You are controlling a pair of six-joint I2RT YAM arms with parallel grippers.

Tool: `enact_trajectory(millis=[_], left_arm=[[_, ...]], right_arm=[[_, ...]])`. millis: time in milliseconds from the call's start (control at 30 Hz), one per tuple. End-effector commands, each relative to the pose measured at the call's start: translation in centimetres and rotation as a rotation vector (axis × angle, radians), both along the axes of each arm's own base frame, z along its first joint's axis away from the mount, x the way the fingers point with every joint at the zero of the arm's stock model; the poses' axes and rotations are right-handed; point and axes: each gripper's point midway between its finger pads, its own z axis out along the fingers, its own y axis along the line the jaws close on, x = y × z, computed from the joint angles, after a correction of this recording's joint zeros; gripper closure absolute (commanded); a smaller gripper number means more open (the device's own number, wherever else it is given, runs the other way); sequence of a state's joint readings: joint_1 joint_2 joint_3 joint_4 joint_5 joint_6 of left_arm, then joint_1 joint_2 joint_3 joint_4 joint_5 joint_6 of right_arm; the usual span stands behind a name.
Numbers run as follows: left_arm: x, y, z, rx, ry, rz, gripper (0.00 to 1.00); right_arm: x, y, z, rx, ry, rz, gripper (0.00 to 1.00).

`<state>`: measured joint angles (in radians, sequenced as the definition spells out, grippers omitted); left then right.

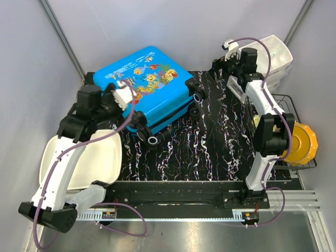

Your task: Open, take out, and arrange the luggage

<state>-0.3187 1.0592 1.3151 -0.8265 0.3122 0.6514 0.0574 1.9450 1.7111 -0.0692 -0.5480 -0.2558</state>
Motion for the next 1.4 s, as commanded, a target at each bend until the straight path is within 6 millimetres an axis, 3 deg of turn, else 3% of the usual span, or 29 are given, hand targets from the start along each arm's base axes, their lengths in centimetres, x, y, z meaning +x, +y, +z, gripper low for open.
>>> enact_trajectory(millis=[0,100,167,267,433,533,633,667,767,867,900,1000,1133,1167,1200,1267,1300,1367], left_arm=[[2.7,2.7,3.1,-0.361,0.038,0.34,0.01],[4.3,5.4,2.6,-0.516,0.128,0.532,0.01],[5.4,7.6,1.5,-0.626,0.231,0.653,0.01],[6.4,10.7,-0.2,-0.784,0.365,0.771,0.01],[7.4,14.7,-3.7,-0.928,0.503,0.956,0.01],[8.1,15.3,-5.9,-0.944,0.559,0.999,0.01],[9.0,15.6,-7.3,-0.962,0.571,1.013,0.01],[9.4,15.7,-7.6,-0.963,0.571,1.014,0.01],[10.9,16.6,-8.7,-0.964,0.572,1.038,0.01],[12.6,16.2,-9.3,-0.975,0.612,1.01,0.03],[13.3,15.6,-9.1,-0.969,0.607,0.977,0.07],[14.8,13.4,-9.3,-0.97,0.638,0.888,0.12],[16.6,9.7,-9.6,-0.993,0.683,0.764,0.19],[17.0,9.0,-9.6,-0.993,0.684,0.739,0.21],[17.7,7.3,-8.8,-0.997,0.679,0.672,0.24],[18.7,5.7,-9.8,-0.987,0.716,0.636,0.29],[19.4,4.0,-8.9,-0.981,0.713,0.573,0.31],[20.6,2.4,-10.2,-0.963,0.748,0.535,0.33]], right_arm=[[-4.4,-1.3,-0.1,-0.04,0.208,-0.025,0.03],[-7.1,1.2,1.5,0.009,0.278,0.066,0.01],[-9.0,3.6,1.1,-0.046,0.326,0.13,0.0],[-10.7,5.3,0.1,-0.121,0.356,0.172,0.0],[-11.1,6.1,-2.7,-0.226,0.41,0.183,0.0],[-10.6,6.8,-3.9,-0.252,0.431,0.203,0.0],[-10.3,7.8,-4.6,-0.251,0.442,0.239,0.08],[-10.3,7.9,-4.9,-0.253,0.451,0.242,0.18],[-10.5,8.0,-5.9,-0.26,0.492,0.253,0.33],[-11.4,7.7,-6.9,-0.274,0.537,0.258,0.59],[-12.0,7.6,-7.2,-0.274,0.554,0.263,0.77],[-13.8,7.5,-7.5,-0.256,0.602,0.272,1.0],[-17.6,7.2,-7.6,-0.208,0.672,0.28,1.0],[-19.1,7.0,-8.8,-0.198,0.729,0.272,1.0],[-20.0,6.9,-7.7,-0.184,0.711,0.273,1.0],[-22.2,6.6,-8.7,-0.165,0.768,0.265,1.0],[-23.1,6.7,-7.7,-0.142,0.751,0.273,1.0],[-25.4,6.8,-8.4,-0.118,0.8,0.289,1.0]])
